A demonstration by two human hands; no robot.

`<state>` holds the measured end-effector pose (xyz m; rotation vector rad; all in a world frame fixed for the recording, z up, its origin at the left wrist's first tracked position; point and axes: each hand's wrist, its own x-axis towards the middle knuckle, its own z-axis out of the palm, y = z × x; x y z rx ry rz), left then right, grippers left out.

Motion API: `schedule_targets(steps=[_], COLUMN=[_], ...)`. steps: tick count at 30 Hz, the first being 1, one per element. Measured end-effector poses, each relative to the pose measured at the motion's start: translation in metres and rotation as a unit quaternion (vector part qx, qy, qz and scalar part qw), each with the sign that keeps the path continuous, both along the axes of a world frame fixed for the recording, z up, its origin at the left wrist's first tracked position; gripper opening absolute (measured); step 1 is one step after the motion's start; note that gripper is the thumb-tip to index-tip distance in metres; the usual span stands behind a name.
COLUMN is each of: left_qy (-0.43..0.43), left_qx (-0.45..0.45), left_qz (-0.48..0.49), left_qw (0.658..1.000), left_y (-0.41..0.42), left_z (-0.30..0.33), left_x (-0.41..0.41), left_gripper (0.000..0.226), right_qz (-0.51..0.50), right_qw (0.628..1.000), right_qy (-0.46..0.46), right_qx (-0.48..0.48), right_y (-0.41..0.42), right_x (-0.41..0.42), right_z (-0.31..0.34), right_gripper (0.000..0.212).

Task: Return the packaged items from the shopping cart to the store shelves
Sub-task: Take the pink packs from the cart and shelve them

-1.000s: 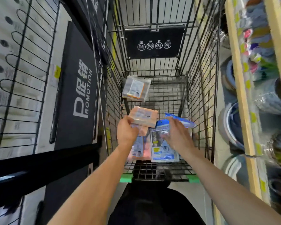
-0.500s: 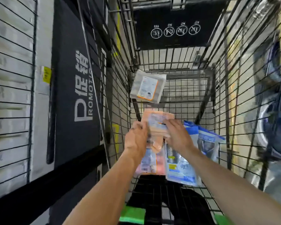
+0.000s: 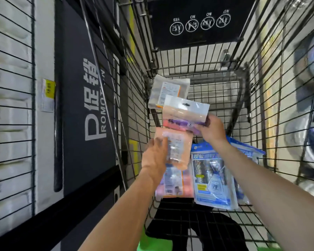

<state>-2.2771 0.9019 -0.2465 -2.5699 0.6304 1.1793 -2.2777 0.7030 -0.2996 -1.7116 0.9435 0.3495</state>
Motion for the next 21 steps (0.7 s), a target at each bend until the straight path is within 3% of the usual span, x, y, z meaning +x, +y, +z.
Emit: schedule_targets(steps=[5,9,17,21], left_qy=[0.009,-0.004,-0.037,-0.026], left_qx=[0.018,0.028,0.02,-0.074], left_qz=[-0.067,-0.054,-0.066,0.013], left_qw=[0.998,0.998,0.997,0.997], left_y=[-0.007,-0.014,-0.026,-0.033], left_z=[-0.014,-0.031,-0.042,-0.022], left_x=[0.006,0.005,0.017,0.031], left_gripper=[0.094,0.099,0.104,0.075], right_qz=[-0.054,-0.119,-0.137,-0.138], right_qw=[0.997,0.988,0.984,0.986], right_qy=[-0.044,-0.077,-0.114,-0.094], right_qx=[0.029,0.061,0.001,-0.009], right_y=[-0.018,-0.028,-0.037,-0.038], right_x=[0.007,-0.004,-0.043,-0.059], right_z=[0.017,0.04,0.074,0.075], right_gripper=[0.028,0.028,0.025,0.024])
